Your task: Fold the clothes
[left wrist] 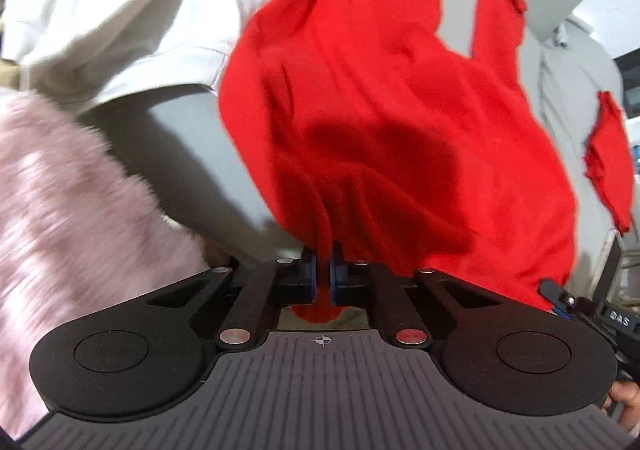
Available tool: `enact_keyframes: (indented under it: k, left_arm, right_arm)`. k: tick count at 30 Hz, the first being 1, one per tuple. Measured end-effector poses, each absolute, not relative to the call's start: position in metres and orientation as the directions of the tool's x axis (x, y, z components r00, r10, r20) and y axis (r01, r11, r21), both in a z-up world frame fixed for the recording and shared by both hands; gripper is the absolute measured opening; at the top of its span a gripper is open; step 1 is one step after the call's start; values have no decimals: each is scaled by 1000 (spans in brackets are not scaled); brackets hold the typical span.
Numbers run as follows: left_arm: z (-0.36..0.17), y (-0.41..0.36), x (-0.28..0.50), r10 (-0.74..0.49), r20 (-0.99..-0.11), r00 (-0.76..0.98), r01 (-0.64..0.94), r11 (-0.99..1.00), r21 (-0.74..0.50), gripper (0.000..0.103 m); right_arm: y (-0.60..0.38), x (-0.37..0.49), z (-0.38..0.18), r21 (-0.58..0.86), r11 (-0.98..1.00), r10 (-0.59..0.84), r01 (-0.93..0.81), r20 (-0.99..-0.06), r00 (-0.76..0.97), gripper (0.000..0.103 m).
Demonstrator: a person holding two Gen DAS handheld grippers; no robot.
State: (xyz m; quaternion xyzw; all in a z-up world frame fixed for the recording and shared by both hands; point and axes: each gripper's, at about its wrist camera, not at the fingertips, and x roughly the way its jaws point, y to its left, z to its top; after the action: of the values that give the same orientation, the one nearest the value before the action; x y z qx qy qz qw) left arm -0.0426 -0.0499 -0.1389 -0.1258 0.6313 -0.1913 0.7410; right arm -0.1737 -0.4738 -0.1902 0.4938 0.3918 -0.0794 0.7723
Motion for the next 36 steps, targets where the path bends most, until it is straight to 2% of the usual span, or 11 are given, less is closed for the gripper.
enact_keyframes:
  k: [4, 6, 10, 11, 14, 17, 21, 23, 26, 30, 36]
  left_arm:
    - [-107, -30, -54, -542, -820, 184, 83, 840, -537, 3]
    - [-89, -18, -63, -591, -774, 226, 68, 802, -593, 3]
    - [-37, -12, -67, -705, -605, 371, 115, 681, -723, 3]
    - [-28, -8, -71, -704, -595, 387, 135, 682, -719, 3]
    - [-6, -16, -67, -702, -581, 413, 146, 680, -719, 2]
    - [29, -27, -66, -714, -513, 477, 235, 666, -708, 3]
    - [37, -38, -61, -774, -436, 459, 278, 591, -757, 3]
    - [31, -39, -64, -776, -454, 437, 303, 603, -738, 3]
    - [-18, -42, -60, -750, -594, 291, 160, 650, -743, 3]
    - [-90, -46, -57, -698, -693, 181, 31, 708, -705, 3]
    - [-135, -59, -36, -597, -794, 111, 14, 800, -600, 3]
  right_arm:
    - [-476, -196, -167, 773, 425, 270, 470, -604, 750, 8]
    - [-481, -213, -144, 826, 378, 236, 417, -522, 820, 8]
    - [-478, -238, -83, 871, 424, 178, 247, -347, 921, 7]
    - [-475, -240, -67, 857, 467, 167, 216, -326, 930, 7]
    - [-477, -230, -46, 844, 474, 164, 250, -364, 917, 8]
    - [-476, -229, -10, 814, 553, 107, 176, -279, 954, 8]
    - [-476, -241, 19, 808, 577, 58, 116, -182, 982, 8]
    - [-477, -244, 19, 769, 619, 37, 158, -230, 972, 8]
    - [-491, -241, -25, 783, 512, 87, 354, -457, 885, 8]
    - [-493, -235, -81, 726, 458, 128, 513, -625, 770, 8]
    - [-501, -203, -131, 649, 436, 171, 624, -740, 650, 8]
